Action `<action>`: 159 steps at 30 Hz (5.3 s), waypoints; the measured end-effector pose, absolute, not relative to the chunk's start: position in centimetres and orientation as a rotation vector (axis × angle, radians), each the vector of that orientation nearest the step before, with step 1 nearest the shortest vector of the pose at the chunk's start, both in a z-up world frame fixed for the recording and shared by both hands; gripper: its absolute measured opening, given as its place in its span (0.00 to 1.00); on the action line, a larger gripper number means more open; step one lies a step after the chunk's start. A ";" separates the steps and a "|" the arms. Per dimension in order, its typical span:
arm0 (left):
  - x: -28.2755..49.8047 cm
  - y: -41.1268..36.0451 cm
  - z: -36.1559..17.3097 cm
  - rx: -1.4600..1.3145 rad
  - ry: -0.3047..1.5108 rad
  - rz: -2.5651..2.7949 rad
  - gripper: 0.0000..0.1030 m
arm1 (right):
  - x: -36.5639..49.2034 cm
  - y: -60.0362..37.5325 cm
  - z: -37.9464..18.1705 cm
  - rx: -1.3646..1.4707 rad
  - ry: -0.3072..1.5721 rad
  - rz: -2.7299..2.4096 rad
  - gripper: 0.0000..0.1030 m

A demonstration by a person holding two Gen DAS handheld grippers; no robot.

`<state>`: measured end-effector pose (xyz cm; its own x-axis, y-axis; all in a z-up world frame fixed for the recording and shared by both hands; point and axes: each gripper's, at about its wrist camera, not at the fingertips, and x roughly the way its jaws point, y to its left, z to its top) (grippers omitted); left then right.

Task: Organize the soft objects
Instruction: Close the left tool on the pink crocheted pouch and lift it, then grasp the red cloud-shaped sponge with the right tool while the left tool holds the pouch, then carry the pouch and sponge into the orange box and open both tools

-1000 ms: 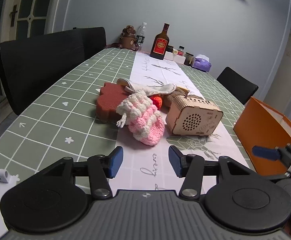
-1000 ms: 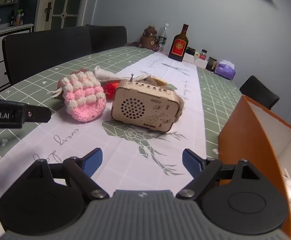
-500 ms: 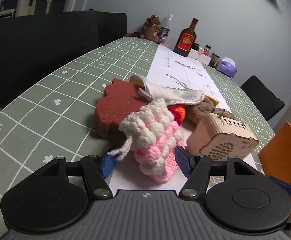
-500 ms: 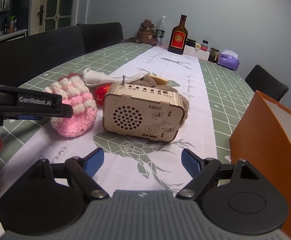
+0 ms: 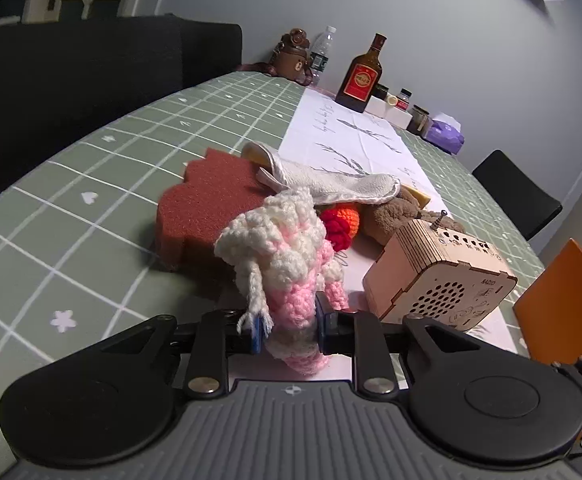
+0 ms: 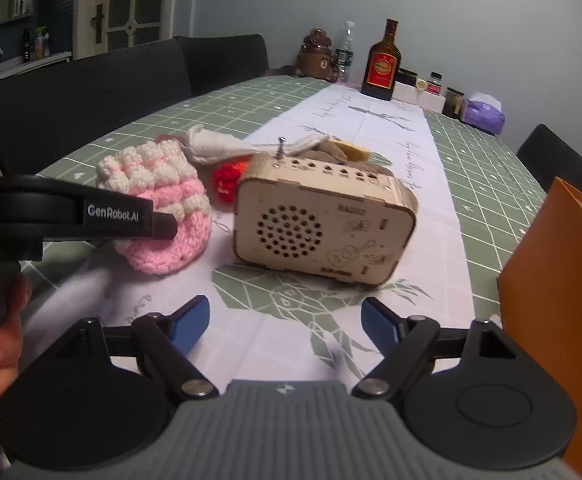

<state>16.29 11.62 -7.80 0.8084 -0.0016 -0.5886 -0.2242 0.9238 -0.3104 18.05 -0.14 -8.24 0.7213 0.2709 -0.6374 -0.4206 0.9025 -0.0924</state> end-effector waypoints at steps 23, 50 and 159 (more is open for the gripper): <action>13.7 14.7 -5.9 -0.209 0.613 0.537 0.25 | 21.1 10.4 -8.8 -0.281 0.534 0.709 0.53; 11.2 12.6 -3.5 -0.163 0.591 0.470 0.26 | 20.8 8.6 -8.2 -0.378 0.547 0.895 0.39; 20.6 -18.2 0.5 0.293 0.769 -0.441 0.62 | 18.2 -25.1 -2.1 -0.761 0.804 0.355 0.77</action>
